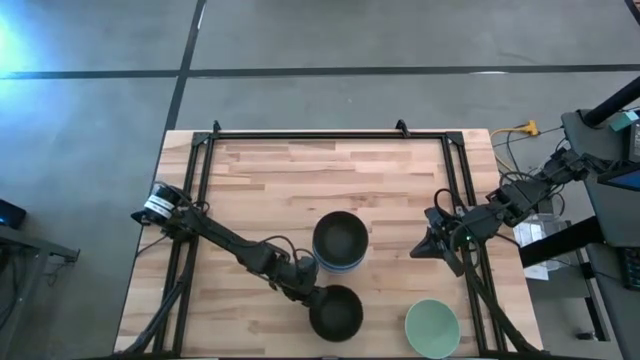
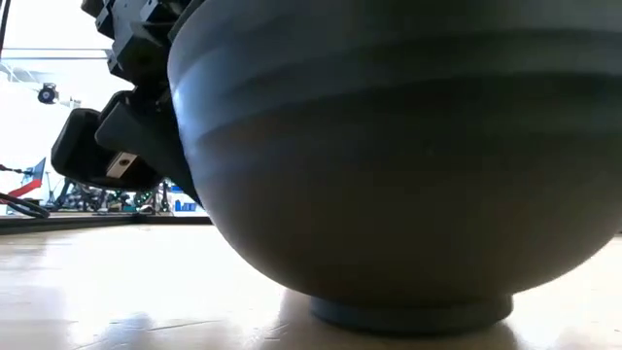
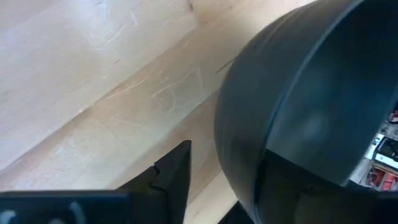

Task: Nest bowls inside each other
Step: Stack the black bowl on top of the black bowl

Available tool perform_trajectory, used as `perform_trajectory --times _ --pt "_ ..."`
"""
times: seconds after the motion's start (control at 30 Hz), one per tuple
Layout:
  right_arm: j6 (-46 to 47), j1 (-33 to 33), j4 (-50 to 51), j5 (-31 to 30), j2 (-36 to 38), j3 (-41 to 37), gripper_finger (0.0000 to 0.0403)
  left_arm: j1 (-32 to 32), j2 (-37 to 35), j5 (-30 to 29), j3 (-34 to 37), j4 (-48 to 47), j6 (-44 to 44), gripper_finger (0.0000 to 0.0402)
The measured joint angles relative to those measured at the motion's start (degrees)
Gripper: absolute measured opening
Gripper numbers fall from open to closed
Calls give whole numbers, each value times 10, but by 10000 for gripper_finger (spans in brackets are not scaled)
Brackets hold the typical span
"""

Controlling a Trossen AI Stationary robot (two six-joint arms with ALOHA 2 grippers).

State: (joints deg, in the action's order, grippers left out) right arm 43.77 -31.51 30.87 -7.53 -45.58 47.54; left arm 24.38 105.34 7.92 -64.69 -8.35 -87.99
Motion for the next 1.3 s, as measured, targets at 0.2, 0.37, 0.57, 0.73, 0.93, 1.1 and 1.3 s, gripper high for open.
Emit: perform_trajectory --times 0.2,0.37,0.57,0.73,0.93,1.1,1.3 --pt "8 0 1 0 3 0 9 -1 0 5 1 -3 17 28" --pt "-1 0 1 0 3 0 9 -3 -11 17 3 -21 26 7" --pt "-8 0 2 0 5 0 9 -3 -90 18 4 -131 42 2" --pt "-36 0 1 -4 5 0 9 -7 -209 -8 -10 -236 43 1" --pt "-68 0 0 -60 5 0 9 -76 -292 -76 -102 -384 109 1" --pt "-68 0 -5 -90 5 0 9 -189 -268 -73 -198 -429 259 0" --pt "-63 2 -58 -93 5 0 9 -320 -163 24 -312 -463 426 0"
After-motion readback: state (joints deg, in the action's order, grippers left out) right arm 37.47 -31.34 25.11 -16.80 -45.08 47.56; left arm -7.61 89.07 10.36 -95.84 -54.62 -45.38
